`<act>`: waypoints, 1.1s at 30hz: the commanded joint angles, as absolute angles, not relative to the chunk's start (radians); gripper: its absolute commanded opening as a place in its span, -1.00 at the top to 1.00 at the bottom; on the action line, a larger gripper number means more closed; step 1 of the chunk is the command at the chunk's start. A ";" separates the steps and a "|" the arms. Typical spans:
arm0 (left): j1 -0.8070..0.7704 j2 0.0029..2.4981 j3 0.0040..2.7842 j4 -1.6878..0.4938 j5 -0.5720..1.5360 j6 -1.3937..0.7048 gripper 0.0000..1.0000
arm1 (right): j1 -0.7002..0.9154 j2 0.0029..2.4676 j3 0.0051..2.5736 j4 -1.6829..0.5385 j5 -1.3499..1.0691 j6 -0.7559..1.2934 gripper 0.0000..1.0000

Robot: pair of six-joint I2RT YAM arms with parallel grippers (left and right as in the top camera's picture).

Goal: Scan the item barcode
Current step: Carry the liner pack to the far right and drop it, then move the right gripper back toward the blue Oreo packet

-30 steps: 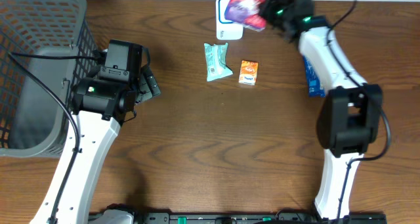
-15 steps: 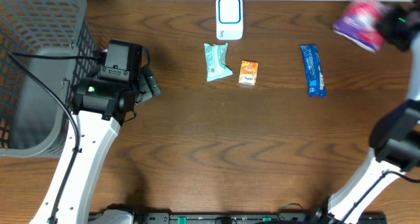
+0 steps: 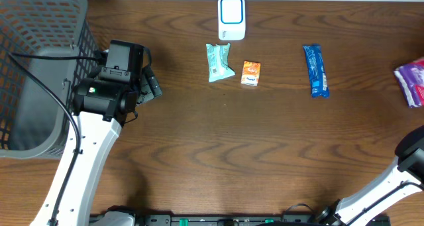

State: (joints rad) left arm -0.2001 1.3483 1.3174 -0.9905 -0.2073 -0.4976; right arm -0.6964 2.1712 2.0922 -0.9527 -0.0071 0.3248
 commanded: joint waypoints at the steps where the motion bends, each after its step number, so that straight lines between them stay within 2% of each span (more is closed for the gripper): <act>1: -0.197 1.350 1.319 -0.994 -0.202 -0.506 -0.96 | -0.695 2.138 2.079 -0.971 -0.017 0.283 -0.72; 7: -0.197 1.350 1.319 -0.994 -0.202 -0.506 -0.96 | -0.663 2.124 2.080 -1.044 -0.366 0.186 -0.71; 11: -0.197 1.350 1.319 -0.994 -0.202 -0.506 -0.96 | -0.654 2.058 2.080 -1.112 -0.395 0.186 -0.81; 18: -0.197 1.350 1.319 -0.994 -0.202 -0.506 -0.96 | -0.653 1.805 2.080 -1.322 -0.491 0.186 -0.98; 27: -0.197 1.350 1.319 -0.994 -0.202 -0.506 -0.96 | -0.636 1.640 2.080 -1.391 -0.674 0.292 -0.99; 33: -0.197 1.350 1.319 -0.994 -0.202 -0.506 -0.96 | -0.502 1.650 2.080 -1.455 -0.725 0.291 -0.99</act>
